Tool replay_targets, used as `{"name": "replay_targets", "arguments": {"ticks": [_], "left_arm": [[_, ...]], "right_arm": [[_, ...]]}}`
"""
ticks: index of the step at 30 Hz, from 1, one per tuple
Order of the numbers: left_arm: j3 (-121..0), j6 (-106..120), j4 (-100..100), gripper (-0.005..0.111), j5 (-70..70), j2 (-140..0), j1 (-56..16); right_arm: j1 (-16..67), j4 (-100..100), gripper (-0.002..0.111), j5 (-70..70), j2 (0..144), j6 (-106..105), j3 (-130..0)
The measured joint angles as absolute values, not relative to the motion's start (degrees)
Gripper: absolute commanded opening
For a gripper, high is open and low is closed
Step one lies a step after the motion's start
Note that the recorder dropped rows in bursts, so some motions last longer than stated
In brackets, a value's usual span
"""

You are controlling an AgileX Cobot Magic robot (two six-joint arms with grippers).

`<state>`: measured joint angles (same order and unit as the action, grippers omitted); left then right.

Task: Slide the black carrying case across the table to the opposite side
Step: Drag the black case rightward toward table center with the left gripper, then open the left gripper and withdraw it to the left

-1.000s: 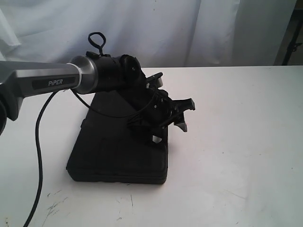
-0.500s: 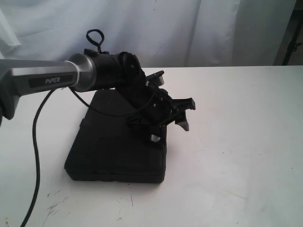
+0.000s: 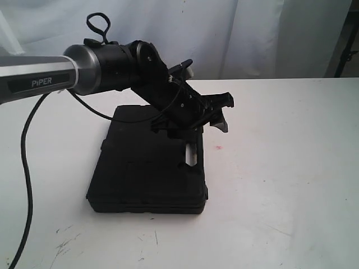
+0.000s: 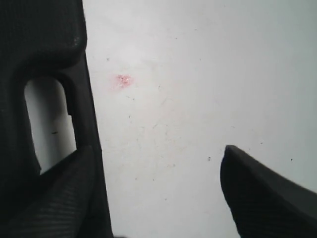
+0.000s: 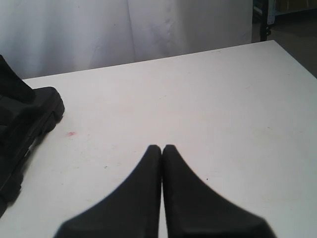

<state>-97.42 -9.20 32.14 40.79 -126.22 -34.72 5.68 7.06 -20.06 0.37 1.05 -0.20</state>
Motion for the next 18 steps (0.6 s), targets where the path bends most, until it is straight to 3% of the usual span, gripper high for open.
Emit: {"name": "replay_targets", "arguments": {"ticks": [4,6,11,18], "left_arm": [[-97.42,-8.05,31.82,0.061,40.79,-126.09,-34.72],[-97.42,-7.92,30.5,0.048,41.08,-125.7,-34.72],[-97.42,-7.95,26.04,0.0,43.8,-123.43,-34.33],[-96.23,-9.69,16.44,0.0,47.37,-120.19,-33.98]], "right_arm": [[5.68,7.06,0.0,-20.06,0.37,1.05,-0.2],[5.68,7.06,0.0,-20.06,0.37,1.05,-0.2],[5.68,7.06,0.0,-20.06,0.37,1.05,-0.2],[5.68,7.06,0.0,-20.06,0.37,1.05,-0.2]]}}
